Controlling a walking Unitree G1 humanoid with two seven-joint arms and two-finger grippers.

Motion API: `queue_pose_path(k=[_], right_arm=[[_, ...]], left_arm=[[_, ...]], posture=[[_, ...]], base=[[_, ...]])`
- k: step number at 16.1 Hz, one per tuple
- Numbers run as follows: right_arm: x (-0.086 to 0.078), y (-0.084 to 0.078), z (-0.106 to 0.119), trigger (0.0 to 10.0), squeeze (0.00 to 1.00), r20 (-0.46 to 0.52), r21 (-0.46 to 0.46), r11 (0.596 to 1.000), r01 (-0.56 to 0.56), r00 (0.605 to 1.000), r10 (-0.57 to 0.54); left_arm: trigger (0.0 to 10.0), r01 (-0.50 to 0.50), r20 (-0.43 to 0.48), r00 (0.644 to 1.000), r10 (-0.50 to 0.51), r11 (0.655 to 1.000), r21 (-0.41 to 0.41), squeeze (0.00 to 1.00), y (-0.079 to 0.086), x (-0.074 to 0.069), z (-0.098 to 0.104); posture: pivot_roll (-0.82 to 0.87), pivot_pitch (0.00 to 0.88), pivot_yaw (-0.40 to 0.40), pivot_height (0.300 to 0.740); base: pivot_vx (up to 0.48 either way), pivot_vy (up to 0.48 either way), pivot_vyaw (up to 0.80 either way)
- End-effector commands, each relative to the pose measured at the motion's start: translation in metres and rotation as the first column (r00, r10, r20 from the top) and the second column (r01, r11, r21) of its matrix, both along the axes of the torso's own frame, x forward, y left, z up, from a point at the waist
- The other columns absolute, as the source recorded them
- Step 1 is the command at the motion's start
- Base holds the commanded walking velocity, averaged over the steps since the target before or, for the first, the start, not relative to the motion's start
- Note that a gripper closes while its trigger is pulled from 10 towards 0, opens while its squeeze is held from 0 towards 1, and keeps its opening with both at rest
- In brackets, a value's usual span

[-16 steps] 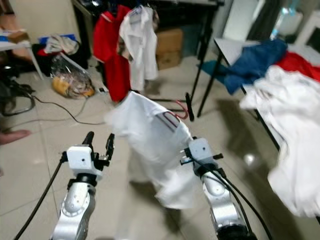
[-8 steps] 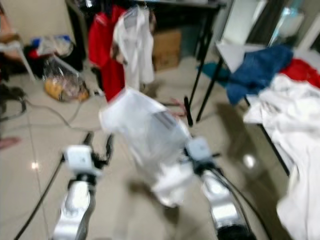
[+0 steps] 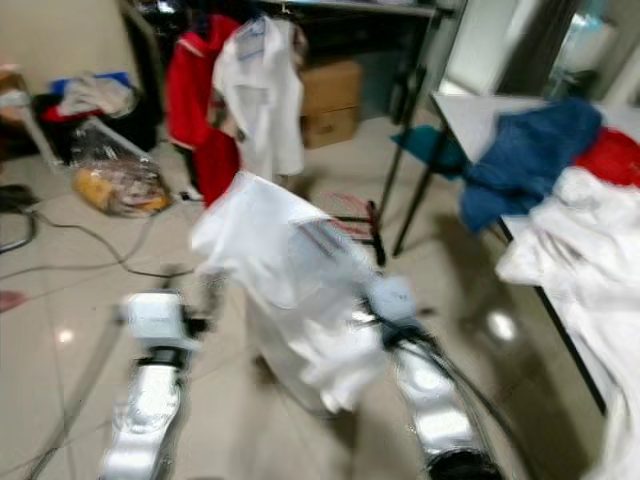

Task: Hang hanger

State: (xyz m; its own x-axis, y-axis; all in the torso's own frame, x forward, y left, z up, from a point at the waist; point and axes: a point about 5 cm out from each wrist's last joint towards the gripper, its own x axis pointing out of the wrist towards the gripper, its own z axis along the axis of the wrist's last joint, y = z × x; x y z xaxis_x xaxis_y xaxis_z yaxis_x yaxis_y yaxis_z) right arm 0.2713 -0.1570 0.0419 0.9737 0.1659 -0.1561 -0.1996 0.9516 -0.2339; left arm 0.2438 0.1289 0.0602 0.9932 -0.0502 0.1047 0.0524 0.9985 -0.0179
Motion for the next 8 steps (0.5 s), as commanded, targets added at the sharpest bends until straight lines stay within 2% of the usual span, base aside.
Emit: queue_pose_path(k=[1, 2, 8], right_arm=[[0.0074, 0.0094, 0.0130, 10.0, 0.00, 0.060, 0.038, 0.999, -0.015, 0.998, 0.012], [0.0074, 0.0096, 0.0129, 10.0, 0.00, 0.060, 0.037, 0.999, -0.016, 0.998, 0.014], [0.0072, 0.0118, 0.0136, 10.0, 0.00, 0.066, 0.026, 0.999, -0.030, 0.997, 0.028]], left_arm=[[10.0, -0.022, 0.012, 1.000, 0.021, 1.000, 0.010, 0.00, 0.0075, 0.0010, 0.0026], [10.0, -0.021, 0.011, 1.000, 0.021, 1.000, 0.010, 0.00, 0.0076, 0.0011, 0.0025], [10.0, -0.021, 0.011, 1.000, 0.021, 1.000, 0.009, 0.00, 0.0073, 0.0011, 0.0027]], posture=[[0.23, 0.025, -0.042, 0.740], [0.23, 0.024, -0.041, 0.740], [0.23, 0.026, -0.041, 0.740]], base=[[0.431, 0.000, -0.80], [0.435, 0.000, -0.80], [0.435, 0.000, 0.00]])
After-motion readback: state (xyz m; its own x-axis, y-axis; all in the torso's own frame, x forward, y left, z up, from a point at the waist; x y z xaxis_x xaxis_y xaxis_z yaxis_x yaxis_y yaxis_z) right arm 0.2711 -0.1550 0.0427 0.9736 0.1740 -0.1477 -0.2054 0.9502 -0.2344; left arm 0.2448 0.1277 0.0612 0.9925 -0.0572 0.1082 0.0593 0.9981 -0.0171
